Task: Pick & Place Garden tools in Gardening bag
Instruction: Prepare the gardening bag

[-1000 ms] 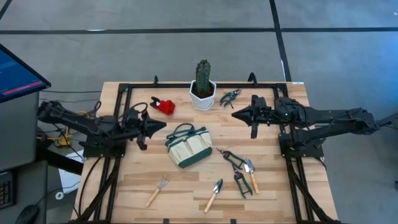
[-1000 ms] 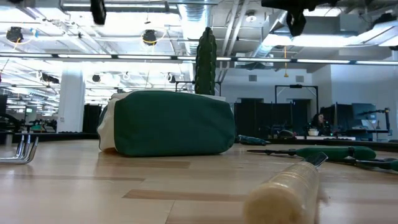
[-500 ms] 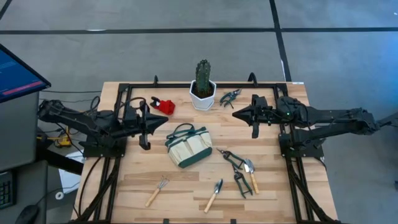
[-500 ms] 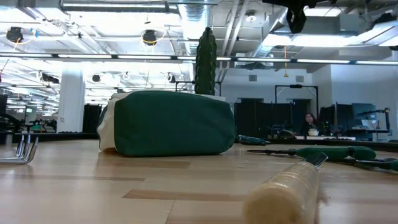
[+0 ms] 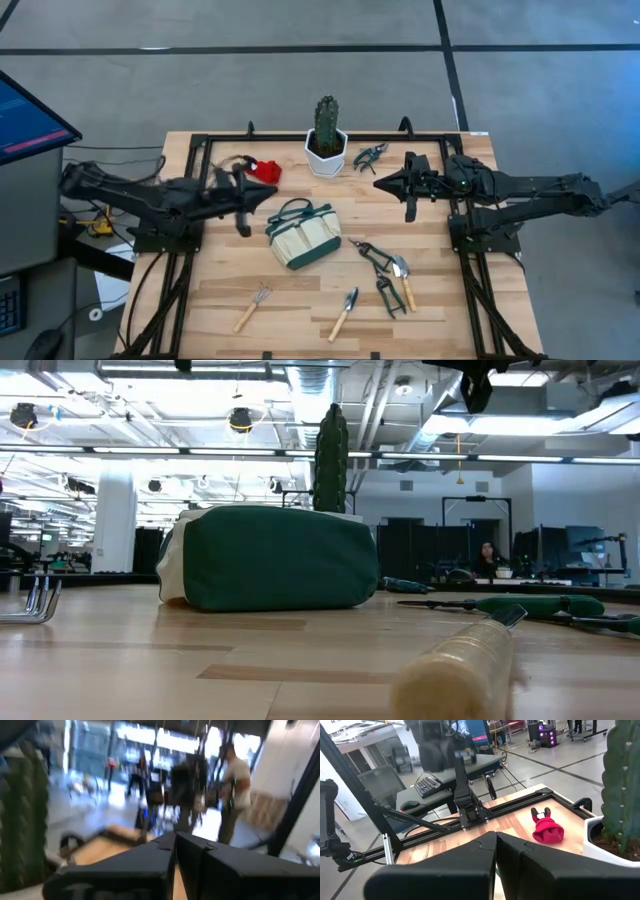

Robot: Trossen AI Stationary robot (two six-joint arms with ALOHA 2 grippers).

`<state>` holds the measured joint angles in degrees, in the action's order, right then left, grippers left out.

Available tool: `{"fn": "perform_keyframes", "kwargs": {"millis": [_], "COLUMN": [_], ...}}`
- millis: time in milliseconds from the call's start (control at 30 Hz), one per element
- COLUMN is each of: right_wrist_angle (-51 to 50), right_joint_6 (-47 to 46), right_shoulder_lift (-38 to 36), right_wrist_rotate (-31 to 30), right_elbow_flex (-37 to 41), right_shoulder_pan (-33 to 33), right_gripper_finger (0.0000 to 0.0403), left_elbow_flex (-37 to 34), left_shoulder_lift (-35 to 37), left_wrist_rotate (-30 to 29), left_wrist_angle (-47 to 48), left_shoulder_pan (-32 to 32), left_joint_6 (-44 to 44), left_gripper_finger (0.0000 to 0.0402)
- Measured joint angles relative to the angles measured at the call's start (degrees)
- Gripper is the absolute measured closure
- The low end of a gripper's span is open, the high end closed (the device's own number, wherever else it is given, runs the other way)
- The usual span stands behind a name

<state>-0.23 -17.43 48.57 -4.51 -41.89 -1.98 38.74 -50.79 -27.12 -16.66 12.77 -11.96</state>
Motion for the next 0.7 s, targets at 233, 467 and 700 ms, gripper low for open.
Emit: {"fn": "perform_keyframes", "kwargs": {"millis": [233, 467, 700], "right_wrist_angle": [0.00, -0.24, -1.49], "right_joint_6": [-0.02, -0.06, -0.13], "right_shoulder_lift": [0.23, 0.23, 0.23], "right_wrist_rotate": [0.00, 0.00, 0.00], "right_elbow_flex": [0.04, 0.04, 0.04], "right_shoulder_pan": [0.02, 0.07, 0.07], "right_gripper_finger": [0.0403, 0.0403, 0.0403], "left_elbow_flex": [0.00, 0.00, 0.00], "left_shoulder_lift": [-6.39, -9.67, -10.10], "left_wrist_rotate": [9.93, 21.43, 28.35], "left_wrist_angle": [7.61, 15.81, 29.11], "left_shoulder_pan": [-6.57, -12.89, -19.25], "left_joint_6": [-10.51, -12.54, -10.44], "left_gripper_finger": [0.0399, 0.0399, 0.0399]}}
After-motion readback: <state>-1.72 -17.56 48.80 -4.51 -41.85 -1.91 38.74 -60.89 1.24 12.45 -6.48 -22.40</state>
